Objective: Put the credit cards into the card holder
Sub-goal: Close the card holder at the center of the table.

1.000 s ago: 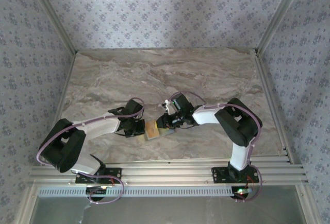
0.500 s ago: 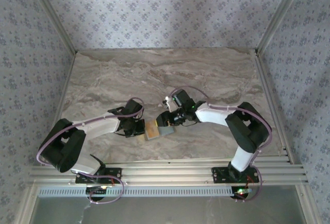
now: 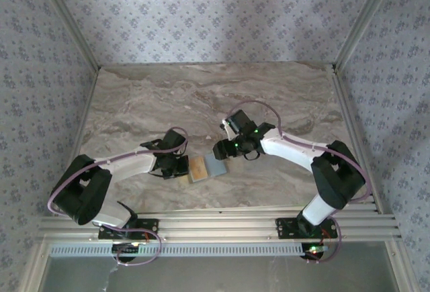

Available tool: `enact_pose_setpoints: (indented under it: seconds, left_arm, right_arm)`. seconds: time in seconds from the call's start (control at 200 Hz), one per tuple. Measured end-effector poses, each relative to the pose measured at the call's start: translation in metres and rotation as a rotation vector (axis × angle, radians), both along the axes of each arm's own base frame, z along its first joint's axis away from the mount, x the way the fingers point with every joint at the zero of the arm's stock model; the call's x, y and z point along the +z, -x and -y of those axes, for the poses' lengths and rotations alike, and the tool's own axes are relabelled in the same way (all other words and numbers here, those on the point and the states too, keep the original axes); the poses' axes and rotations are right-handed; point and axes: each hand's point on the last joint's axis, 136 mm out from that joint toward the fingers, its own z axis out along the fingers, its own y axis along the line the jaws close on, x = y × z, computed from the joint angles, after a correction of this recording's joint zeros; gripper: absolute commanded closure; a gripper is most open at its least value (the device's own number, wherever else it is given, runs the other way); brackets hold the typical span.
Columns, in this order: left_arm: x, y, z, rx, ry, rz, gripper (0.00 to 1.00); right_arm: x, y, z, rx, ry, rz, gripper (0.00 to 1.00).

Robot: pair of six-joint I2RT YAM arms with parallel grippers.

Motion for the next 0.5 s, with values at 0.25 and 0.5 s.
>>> enact_pose_setpoints:
  seconds: [0.25, 0.5]
  left_arm:
    - [0.000, 0.000, 0.000, -0.001, 0.000, 0.000, 1.00]
    - [0.000, 0.000, 0.000, -0.002, 0.000, 0.001, 1.00]
  right_arm:
    - [-0.025, 0.004, -0.008, 0.020, 0.154, 0.014, 0.29]
    - [-0.040, 0.002, -0.004, -0.006, 0.284, 0.042, 0.39]
